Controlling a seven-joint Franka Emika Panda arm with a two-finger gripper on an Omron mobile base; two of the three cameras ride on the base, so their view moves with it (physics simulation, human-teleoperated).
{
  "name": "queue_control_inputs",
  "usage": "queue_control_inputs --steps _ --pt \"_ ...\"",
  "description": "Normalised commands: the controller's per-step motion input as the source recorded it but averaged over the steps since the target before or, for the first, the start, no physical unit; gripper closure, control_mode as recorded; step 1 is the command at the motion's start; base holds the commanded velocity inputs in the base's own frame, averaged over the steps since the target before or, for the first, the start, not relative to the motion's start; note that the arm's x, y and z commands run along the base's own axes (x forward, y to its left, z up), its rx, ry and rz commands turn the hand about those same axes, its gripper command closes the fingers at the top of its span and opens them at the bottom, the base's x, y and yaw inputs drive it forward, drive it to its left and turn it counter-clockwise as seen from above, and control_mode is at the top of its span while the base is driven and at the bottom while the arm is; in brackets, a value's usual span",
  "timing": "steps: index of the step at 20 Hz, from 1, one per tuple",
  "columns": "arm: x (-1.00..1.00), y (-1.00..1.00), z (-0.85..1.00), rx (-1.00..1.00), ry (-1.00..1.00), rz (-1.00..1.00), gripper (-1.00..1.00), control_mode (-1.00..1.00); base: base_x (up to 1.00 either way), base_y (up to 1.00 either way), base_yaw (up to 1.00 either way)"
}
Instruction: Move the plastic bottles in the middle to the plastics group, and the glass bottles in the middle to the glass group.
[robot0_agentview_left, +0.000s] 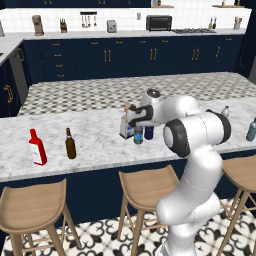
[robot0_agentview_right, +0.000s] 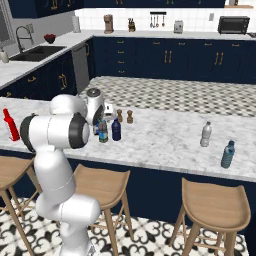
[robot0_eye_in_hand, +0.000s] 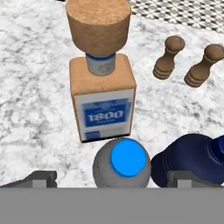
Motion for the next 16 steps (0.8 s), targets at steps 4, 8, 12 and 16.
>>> queue_control_inputs --steps 4,8,12,16 --pt "0.31 0.00 -0.13 0.00 0.05 0.04 -1.00 -1.00 0.00 0.00 0.00" --pt "0.20 0.00 -0.14 -0.03 0.03 0.03 -1.00 -1.00 0.00 0.00 0.00" --pt "0.10 0.00 -0.15 -0.04 0.02 0.02 -1.00 -1.00 0.00 0.00 0.00" --pt "0.00 0.00 -0.28 -0.05 0.02 0.00 1.00 -1.00 0.00 0.00 0.00"
